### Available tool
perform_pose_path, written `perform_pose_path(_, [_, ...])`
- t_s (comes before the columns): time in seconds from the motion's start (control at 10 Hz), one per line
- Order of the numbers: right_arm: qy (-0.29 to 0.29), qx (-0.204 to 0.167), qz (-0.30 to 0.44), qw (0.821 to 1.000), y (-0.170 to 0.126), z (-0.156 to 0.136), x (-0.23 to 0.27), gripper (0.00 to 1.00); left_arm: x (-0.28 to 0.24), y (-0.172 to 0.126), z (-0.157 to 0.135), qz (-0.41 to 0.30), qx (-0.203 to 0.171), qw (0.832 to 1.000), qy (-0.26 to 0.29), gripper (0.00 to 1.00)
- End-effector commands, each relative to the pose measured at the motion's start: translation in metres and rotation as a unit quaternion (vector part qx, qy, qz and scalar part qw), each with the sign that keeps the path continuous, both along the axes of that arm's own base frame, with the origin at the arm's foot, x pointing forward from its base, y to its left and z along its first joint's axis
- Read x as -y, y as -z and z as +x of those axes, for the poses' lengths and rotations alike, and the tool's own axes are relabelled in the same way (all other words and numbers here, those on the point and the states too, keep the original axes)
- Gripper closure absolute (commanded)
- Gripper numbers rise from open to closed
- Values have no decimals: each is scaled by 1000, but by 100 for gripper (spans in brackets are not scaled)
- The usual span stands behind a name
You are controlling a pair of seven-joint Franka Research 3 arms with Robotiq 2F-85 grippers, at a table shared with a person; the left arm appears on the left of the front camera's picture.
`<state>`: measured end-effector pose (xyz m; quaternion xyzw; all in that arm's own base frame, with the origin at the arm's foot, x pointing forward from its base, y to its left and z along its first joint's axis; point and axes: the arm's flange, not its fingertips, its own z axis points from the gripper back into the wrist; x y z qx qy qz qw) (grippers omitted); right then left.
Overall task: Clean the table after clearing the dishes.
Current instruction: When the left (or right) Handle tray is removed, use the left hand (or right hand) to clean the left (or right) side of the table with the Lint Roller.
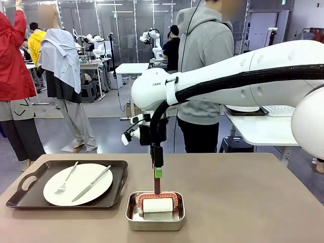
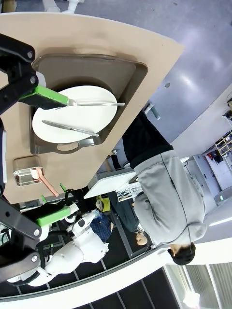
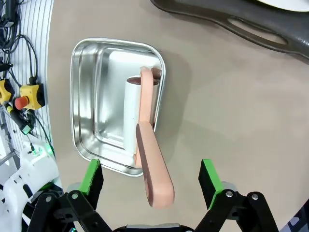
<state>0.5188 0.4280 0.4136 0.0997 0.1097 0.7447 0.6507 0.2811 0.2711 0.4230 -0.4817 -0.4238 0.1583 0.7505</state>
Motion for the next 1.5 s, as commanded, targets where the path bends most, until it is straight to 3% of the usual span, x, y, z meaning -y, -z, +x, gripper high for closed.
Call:
perform_pose_path(0.0, [15,-1,-18,1000,10,-11,-1,0,-4,-3,0,-5,9,1000,1,0])
perform_pose_path(0.2, [19,-16,-21,999,16,-13,2,0,-4,-3,0,-5,9,1000,1,0])
perform_pose_path(0.5, [9,-21,-20,1000,18,-17,0,90,-4,-3,0,-5,9,1000,1,0])
perform_pose_path(0.6, [10,-22,-22,999,18,-17,0,100,-4,-3,0,-5,9,1000,1,0])
perform_pose_path(0.9, [17,-25,-20,999,15,-18,1,96,-4,-3,0,-5,9,1000,1,0])
perform_pose_path(1.1, [27,-23,-17,999,11,-17,3,100,-4,-3,0,-5,9,1000,1,0])
perform_pose_path(1.4, [62,-8,9,998,-16,-28,21,100,-4,-3,0,-5,9,1000,1,0])
